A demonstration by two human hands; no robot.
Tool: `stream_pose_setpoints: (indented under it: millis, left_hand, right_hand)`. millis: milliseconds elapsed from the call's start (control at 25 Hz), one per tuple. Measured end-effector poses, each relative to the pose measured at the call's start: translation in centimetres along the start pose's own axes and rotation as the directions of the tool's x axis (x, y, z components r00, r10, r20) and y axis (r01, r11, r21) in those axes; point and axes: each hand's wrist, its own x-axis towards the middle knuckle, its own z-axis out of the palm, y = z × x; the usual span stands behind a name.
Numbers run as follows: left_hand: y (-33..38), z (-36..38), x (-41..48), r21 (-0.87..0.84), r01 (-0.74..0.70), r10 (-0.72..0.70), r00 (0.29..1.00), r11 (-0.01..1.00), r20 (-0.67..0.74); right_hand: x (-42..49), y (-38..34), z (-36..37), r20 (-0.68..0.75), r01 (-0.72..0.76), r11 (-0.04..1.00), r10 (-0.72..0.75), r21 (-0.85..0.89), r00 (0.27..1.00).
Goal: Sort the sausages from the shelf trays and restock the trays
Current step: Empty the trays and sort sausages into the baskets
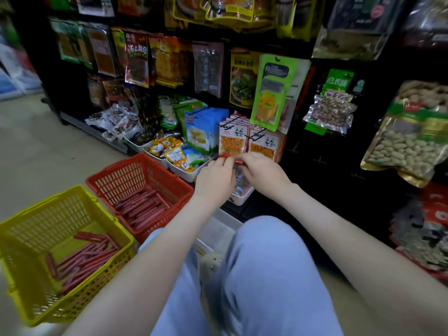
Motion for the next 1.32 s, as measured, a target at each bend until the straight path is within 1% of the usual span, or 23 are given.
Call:
stream_pose_setpoints:
  millis: [160,280,400,480,560,680,760,840,920,960,1040,1080,1120,1160,1240,1320]
  left_hand:
    - [-0.1,-0.5,1.3,0.015,0.006,-0.006,1.000,1.000,-0.008]
    - [1.0,0.3,2.4,-0.017,0.008,-0.008,1.000,1.000,0.018]
    - [2.6,2.4,3.4,-0.059,-0.012,0.017,0.996,0.998,0.085]
    - [3.7,4.9,3.9,-0.071,-0.044,0.053,0.990,0.996,0.127]
    - [4.6,8.4,3.7,-0.085,-0.066,0.082,0.975,0.994,0.209]
    - [6.2,15.2,2.0,-0.121,-0.037,0.080,0.926,0.992,0.370]
    - [6.8,19.8,0.1,-0.131,0.008,0.057,0.872,0.991,0.485]
    - [6.9,24.6,-2.2,-0.121,0.051,0.033,0.796,0.991,0.604]
    - [6.2,29.3,-4.7,-0.099,0.009,0.062,0.724,0.995,0.687]
    - [5.8,31.4,-6.0,-0.103,-0.022,0.088,0.708,0.994,0.700]
    - [4.9,36.1,-8.8,-0.158,-0.059,0.156,0.684,0.986,0.713]
    - [4.5,38.0,-10.2,-0.163,-0.073,0.171,0.656,0.984,0.735]
    - [4.0,39.9,-11.5,-0.158,-0.100,0.186,0.617,0.982,0.764]
    - [3.5,41.5,-12.4,-0.169,-0.129,0.213,0.582,0.977,0.785]
    - [2.6,43.8,-13.9,-0.169,-0.184,0.243,0.541,0.968,0.805]
    - [1.3,45.2,-15.2,-0.160,-0.241,0.272,0.567,0.957,0.778]
  right_hand:
    - [1.7,-0.4,-1.9,0.063,0.049,0.997,-0.046,-0.055,0.997]
    - [1.7,0.4,-2.4,0.095,0.006,0.998,0.000,-0.069,0.995]
    - [0.8,2.6,-1.2,0.128,-0.089,0.993,0.098,-0.075,0.987]
    - [-0.5,4.7,0.8,0.133,-0.180,0.983,0.183,-0.038,0.974]
    - [-2.3,6.9,3.8,0.154,-0.284,0.959,0.279,0.016,0.948]
    - [-5.6,10.3,9.5,0.237,-0.446,0.892,0.420,0.067,0.876]
    - [-8.1,12.3,13.5,0.316,-0.537,0.841,0.493,0.066,0.811]
    - [-11.0,14.2,18.3,0.406,-0.640,0.767,0.569,0.051,0.715]
    - [-14.4,15.4,23.4,0.487,-0.706,0.708,0.611,0.016,0.624]
    - [-16.0,15.8,25.8,0.522,-0.718,0.696,0.614,-0.004,0.592]
    - [-19.2,16.7,30.7,0.576,-0.724,0.689,0.606,-0.034,0.549]
    - [-20.7,16.7,32.8,0.605,-0.710,0.701,0.594,-0.064,0.531]
    - [-22.1,16.7,34.8,0.635,-0.682,0.723,0.578,-0.108,0.512]
    - [-23.5,16.6,36.8,0.651,-0.634,0.757,0.562,-0.156,0.511]
    - [-25.6,15.9,40.3,0.697,-0.548,0.809,0.518,-0.211,0.496]
    - [-27.0,15.3,43.1,0.723,-0.483,0.848,0.472,-0.218,0.505]
